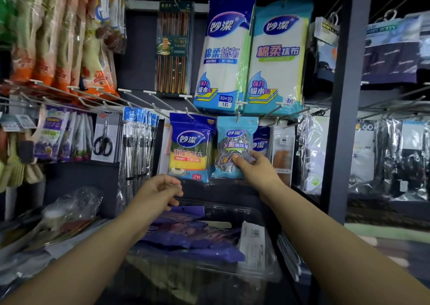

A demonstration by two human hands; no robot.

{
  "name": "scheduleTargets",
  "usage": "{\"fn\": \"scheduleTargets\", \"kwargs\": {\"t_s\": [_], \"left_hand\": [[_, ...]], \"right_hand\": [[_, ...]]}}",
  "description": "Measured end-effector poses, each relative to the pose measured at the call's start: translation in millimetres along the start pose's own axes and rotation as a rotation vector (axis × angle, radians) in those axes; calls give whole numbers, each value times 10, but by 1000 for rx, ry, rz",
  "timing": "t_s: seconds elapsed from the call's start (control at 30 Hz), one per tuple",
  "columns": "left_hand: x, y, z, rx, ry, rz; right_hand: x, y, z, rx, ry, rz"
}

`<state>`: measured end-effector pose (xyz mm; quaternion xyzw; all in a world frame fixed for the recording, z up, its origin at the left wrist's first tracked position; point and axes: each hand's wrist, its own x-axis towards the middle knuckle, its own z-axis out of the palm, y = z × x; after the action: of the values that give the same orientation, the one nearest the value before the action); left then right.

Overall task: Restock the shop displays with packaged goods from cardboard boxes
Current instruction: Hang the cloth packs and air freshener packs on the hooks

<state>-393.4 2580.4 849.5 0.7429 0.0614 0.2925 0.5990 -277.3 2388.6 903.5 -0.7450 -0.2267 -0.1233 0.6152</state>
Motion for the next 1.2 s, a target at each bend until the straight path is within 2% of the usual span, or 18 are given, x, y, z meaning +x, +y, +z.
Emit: {"fn": "scheduleTargets", "kwargs": {"t_s": [0.7,0.83,0.93,1.07,1.2], "left_hand": [[254,-253,-157,1,-10,-12],[232,-305,-151,-2,-2,-29],[201,-332,-137,1,4,-35],[65,-329,-51,-8,-5,-22],[-191,-311,114,-14,-48,22]], "right_hand": [[1060,632,376,-244,-9,85],[1138,761,386,-188,-23,97],[1016,830,369,-119,36,89],[583,772,314,-187,145,36],[-78,662,86,-230,228,-145]]}}
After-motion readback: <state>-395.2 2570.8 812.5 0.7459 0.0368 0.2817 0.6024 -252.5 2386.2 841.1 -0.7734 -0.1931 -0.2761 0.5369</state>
